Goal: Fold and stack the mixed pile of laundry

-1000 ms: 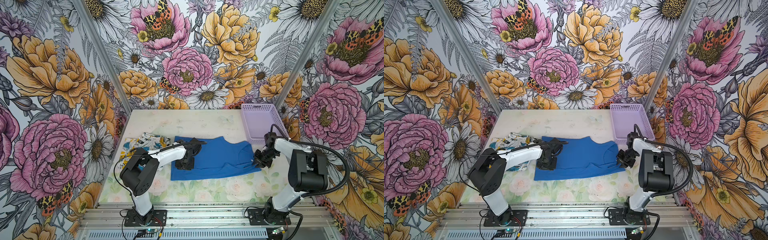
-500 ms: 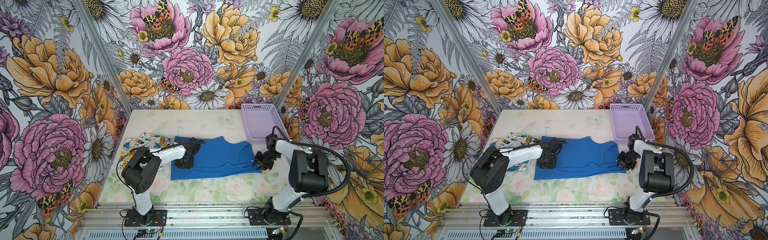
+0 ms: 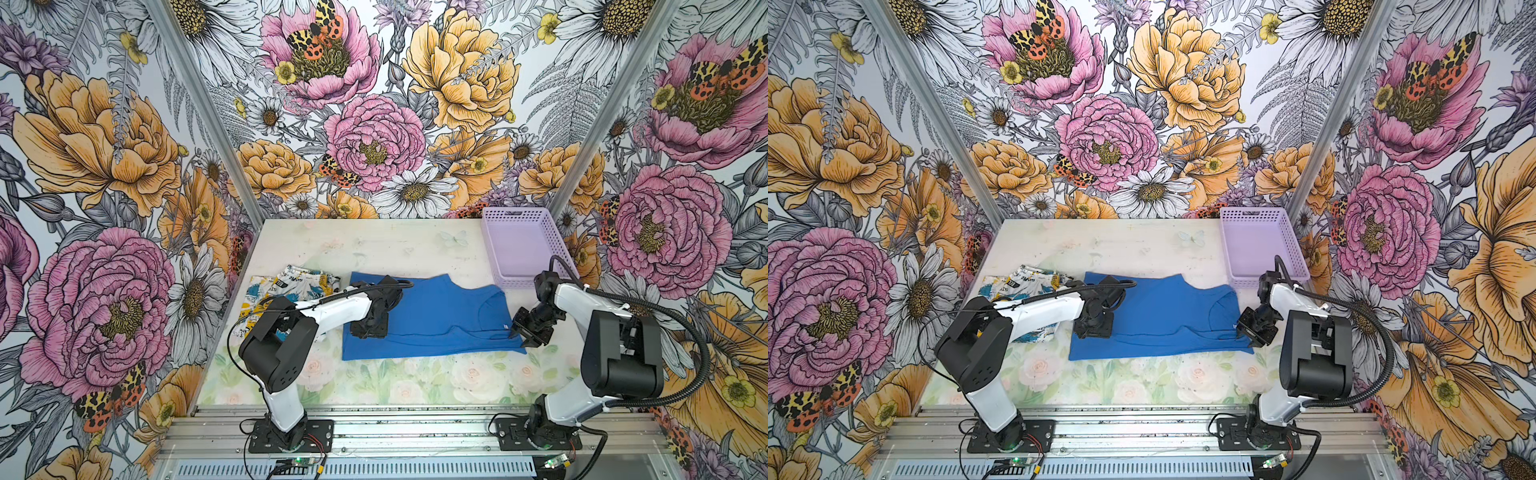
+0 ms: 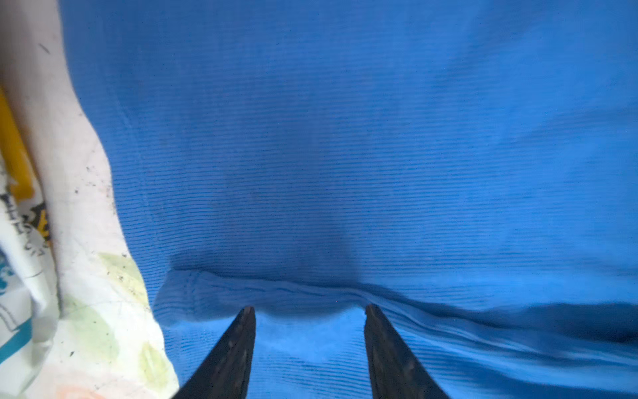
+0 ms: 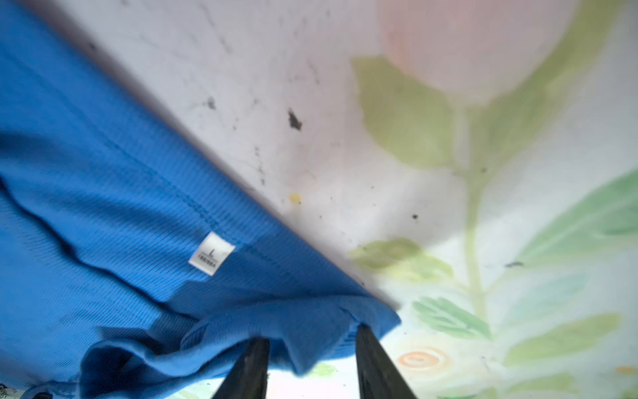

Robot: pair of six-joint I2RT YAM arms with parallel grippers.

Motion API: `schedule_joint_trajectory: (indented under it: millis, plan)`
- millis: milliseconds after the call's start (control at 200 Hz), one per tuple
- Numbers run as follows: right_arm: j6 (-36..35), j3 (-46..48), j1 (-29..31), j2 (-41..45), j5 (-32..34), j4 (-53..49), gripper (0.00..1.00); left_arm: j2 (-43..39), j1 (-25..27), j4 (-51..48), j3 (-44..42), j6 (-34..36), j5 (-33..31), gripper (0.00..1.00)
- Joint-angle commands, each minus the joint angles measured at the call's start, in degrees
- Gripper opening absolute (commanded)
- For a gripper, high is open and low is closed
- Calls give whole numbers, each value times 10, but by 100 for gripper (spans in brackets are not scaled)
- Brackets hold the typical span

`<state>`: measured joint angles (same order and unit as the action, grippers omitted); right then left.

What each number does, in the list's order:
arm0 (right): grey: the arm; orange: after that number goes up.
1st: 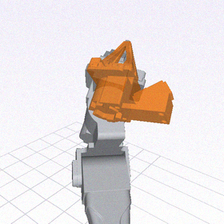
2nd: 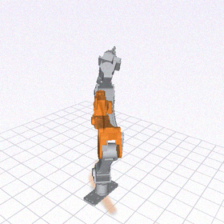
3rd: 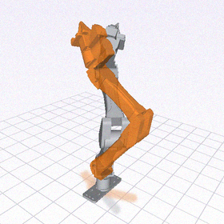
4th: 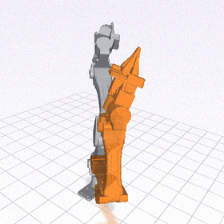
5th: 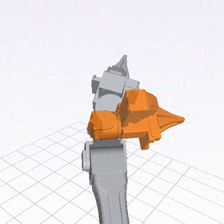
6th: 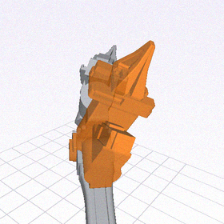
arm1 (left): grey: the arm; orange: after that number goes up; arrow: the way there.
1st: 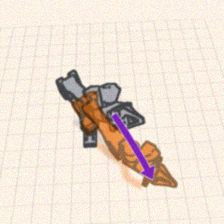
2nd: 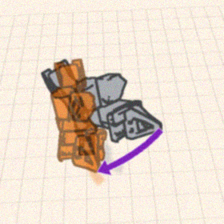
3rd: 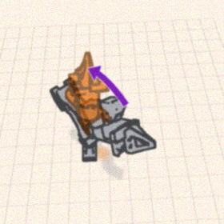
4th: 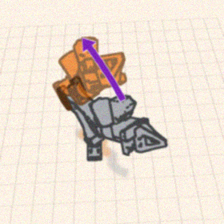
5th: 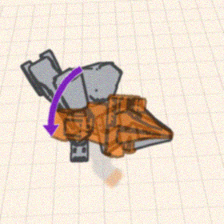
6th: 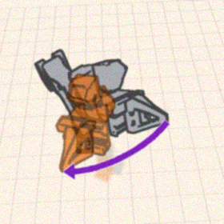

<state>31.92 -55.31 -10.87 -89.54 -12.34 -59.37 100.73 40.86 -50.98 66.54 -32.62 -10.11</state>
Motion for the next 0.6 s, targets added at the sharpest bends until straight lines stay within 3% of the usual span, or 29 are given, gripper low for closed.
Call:
schedule_joint_trajectory:
  millis: [0, 105, 210, 260, 365, 595]
  plan:
    - [6, -32, 16, 33, 17, -30, 44, -9, 16, -10, 30, 5, -13, 56]
    - [13, -26, 49, 42, -6, -35, 44, -11, 33, -15, 37, 1, -9, 56]
    - [14, -4, 88, 54, -14, -29, 34, -15, 46, -14, 26, -12, -2, 56]
    - [13, 13, 101, 62, -31, -9, 25, -14, 51, -14, 21, -18, -1, 56]
    - [7, 35, 124, 64, -61, 24, 17, -9, 61, -11, 15, -24, 0, 56]
    - [-16, 57, 186, 44, -79, 95, 15, 12, 65, -2, 9, -24, -1, 55]
